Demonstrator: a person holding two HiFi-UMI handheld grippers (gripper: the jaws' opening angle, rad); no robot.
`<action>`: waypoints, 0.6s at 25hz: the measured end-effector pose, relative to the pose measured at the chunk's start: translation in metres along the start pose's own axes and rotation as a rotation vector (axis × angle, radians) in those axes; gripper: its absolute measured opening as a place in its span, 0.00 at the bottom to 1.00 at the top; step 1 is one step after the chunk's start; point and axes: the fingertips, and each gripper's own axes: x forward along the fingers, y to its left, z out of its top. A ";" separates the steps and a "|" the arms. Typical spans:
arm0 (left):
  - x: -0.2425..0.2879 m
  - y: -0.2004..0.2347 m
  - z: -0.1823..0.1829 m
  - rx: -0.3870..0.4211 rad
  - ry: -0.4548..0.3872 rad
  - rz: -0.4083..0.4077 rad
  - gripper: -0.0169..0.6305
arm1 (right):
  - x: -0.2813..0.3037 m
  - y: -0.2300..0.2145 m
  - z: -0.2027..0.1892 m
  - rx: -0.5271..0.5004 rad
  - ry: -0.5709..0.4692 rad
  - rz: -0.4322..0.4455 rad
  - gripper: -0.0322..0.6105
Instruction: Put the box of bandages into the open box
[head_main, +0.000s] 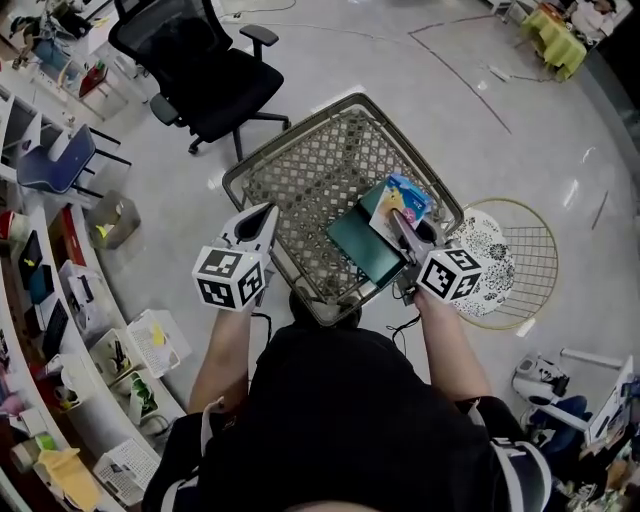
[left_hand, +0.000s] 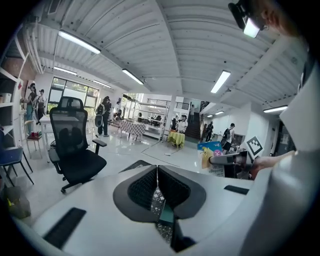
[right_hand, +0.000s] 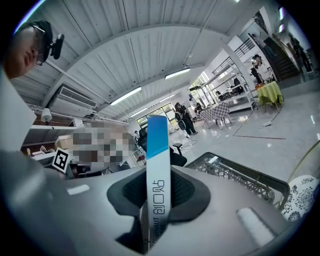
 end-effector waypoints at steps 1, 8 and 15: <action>0.002 0.002 -0.001 -0.004 0.001 -0.015 0.05 | 0.005 -0.002 -0.005 0.003 0.011 -0.017 0.18; 0.024 0.016 -0.017 -0.025 0.031 -0.126 0.05 | 0.016 0.001 -0.034 0.009 0.065 -0.111 0.18; 0.067 -0.014 -0.028 -0.028 0.092 -0.258 0.05 | 0.009 -0.042 -0.075 -0.019 0.207 -0.209 0.18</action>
